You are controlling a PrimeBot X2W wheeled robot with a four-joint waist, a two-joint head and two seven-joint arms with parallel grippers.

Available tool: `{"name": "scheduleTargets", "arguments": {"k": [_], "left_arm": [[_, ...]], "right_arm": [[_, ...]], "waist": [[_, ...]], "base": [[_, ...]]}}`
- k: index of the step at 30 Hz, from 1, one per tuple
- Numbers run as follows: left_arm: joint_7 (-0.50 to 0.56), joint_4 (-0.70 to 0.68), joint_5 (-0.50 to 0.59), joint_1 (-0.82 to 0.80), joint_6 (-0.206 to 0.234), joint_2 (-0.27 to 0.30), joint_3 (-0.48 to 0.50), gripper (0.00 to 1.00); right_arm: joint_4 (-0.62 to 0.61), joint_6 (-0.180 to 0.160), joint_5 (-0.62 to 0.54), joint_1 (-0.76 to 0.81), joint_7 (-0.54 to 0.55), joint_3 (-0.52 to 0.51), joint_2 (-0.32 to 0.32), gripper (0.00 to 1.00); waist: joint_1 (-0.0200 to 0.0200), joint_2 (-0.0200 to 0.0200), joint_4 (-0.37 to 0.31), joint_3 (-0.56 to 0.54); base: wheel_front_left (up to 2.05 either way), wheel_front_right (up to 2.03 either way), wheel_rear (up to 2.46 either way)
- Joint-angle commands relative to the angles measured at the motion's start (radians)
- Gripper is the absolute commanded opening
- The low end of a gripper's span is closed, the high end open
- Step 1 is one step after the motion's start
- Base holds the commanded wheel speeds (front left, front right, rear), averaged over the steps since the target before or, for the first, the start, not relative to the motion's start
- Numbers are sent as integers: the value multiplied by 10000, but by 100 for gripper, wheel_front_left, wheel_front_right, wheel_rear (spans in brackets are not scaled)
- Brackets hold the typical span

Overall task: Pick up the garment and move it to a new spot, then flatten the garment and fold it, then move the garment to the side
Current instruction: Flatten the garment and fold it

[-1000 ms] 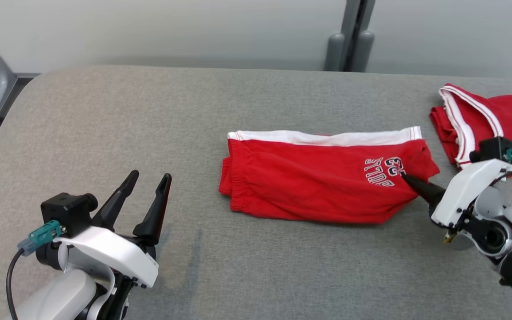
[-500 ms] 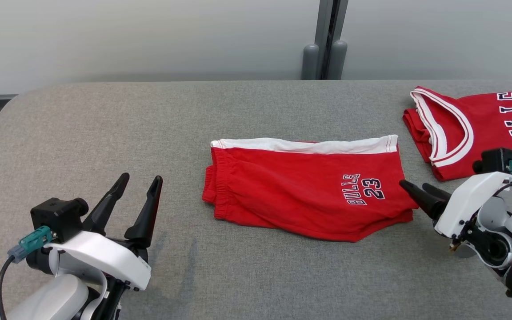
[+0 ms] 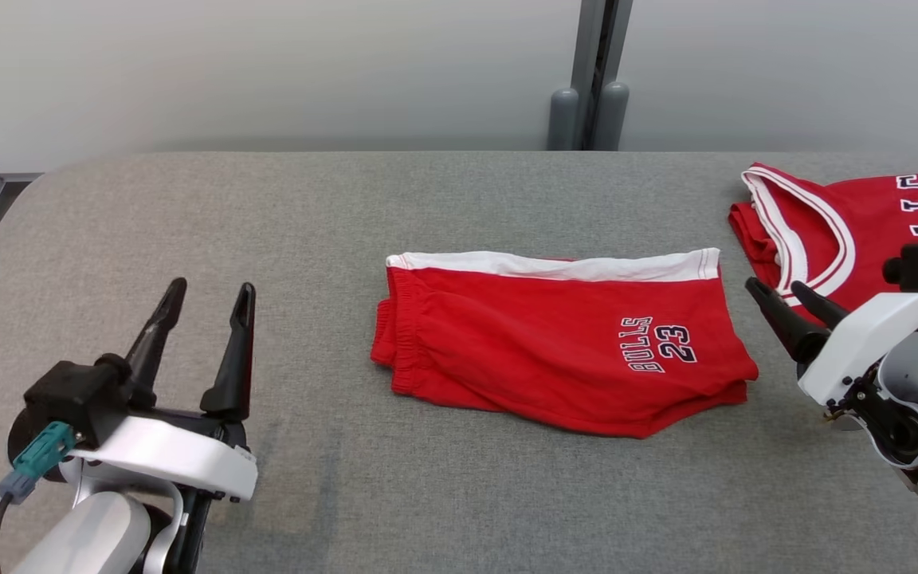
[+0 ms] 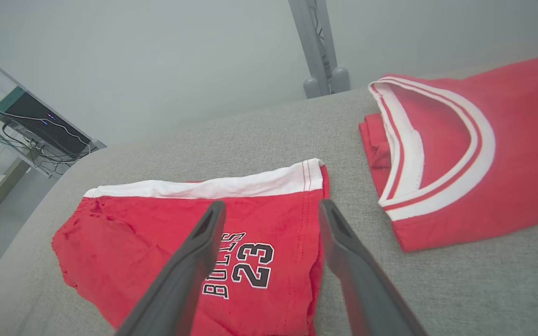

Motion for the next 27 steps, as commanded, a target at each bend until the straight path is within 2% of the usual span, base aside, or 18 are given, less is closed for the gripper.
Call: {"name": "scheduleTargets", "arguments": {"k": [1,4,5,8,9,20,27], "left_arm": [[-10,-120,512,279,-82,-255,559,100],[-9,-152,1228,780,-296,-789,1407,100],[-9,-79,1590,1048,-530,-1141,1842,100],[-9,140,2019,1383,-923,-1587,2325,100],[-9,140,2019,1383,-923,-1587,2325,100],[-9,848,3048,1613,-2307,-2883,3486,100],[-11,1188,3488,1461,-2887,-3369,3954,100]], "right_arm": [[275,8,-71,-60,-169,-22,50,100],[809,8,-72,16,-340,-73,239,100],[1107,8,-39,55,-444,-107,365,100],[1392,8,69,121,-465,-132,510,100],[1392,8,69,121,-465,-132,510,100],[2472,8,528,-161,368,-187,764,100],[3332,8,786,-360,951,-242,1059,100]], "waist": [[0,-1,112,65],[0,-1,285,99],[0,-1,397,117],[0,-1,520,168],[0,-1,520,168],[0,-1,825,526],[0,-1,1010,682]], "base": [[0,0,0],[0,0,0],[0,0,0],[0,0,0],[0,0,0],[0,0,0],[0,0,0]]}}
